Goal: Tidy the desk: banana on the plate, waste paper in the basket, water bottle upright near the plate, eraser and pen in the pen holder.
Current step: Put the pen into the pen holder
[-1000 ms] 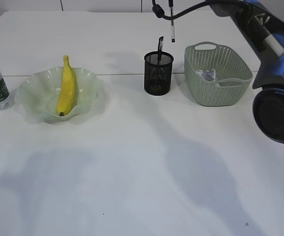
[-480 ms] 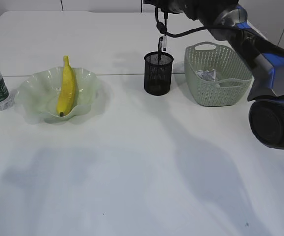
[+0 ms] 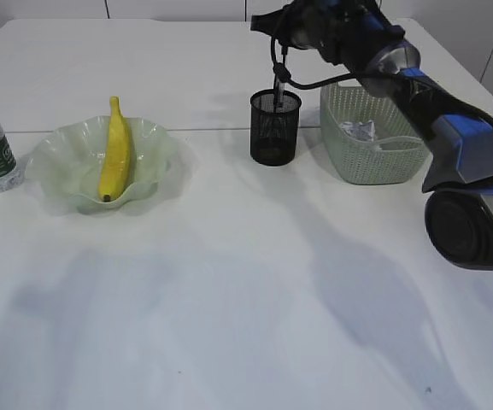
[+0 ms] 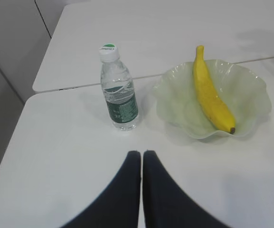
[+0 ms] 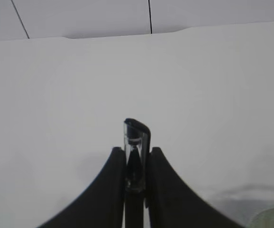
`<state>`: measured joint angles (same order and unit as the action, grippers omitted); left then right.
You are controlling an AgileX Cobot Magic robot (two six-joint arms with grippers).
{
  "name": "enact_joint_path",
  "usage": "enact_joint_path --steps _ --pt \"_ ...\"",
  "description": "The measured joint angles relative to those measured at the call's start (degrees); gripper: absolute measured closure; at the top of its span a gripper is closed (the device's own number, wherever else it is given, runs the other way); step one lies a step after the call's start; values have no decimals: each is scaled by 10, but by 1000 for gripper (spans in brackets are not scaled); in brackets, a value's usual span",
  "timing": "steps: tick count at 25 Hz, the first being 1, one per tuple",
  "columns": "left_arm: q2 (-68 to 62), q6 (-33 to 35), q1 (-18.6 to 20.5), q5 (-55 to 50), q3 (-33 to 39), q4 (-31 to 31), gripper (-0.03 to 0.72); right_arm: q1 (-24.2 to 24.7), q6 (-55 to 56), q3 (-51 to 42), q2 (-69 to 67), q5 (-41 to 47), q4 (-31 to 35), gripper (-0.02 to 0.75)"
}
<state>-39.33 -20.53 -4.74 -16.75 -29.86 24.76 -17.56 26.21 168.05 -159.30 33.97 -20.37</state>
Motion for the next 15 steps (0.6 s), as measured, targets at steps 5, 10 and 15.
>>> enact_joint_path --steps 5,10,15 --pt "0 0 0 5 0 1 712 0 0 1 -21 -13 16 663" --pt "0 0 0 6 0 1 713 1 0 4 -24 -14 17 663" --pt "0 0 0 7 0 1 712 1 0 5 -24 -6 15 663"
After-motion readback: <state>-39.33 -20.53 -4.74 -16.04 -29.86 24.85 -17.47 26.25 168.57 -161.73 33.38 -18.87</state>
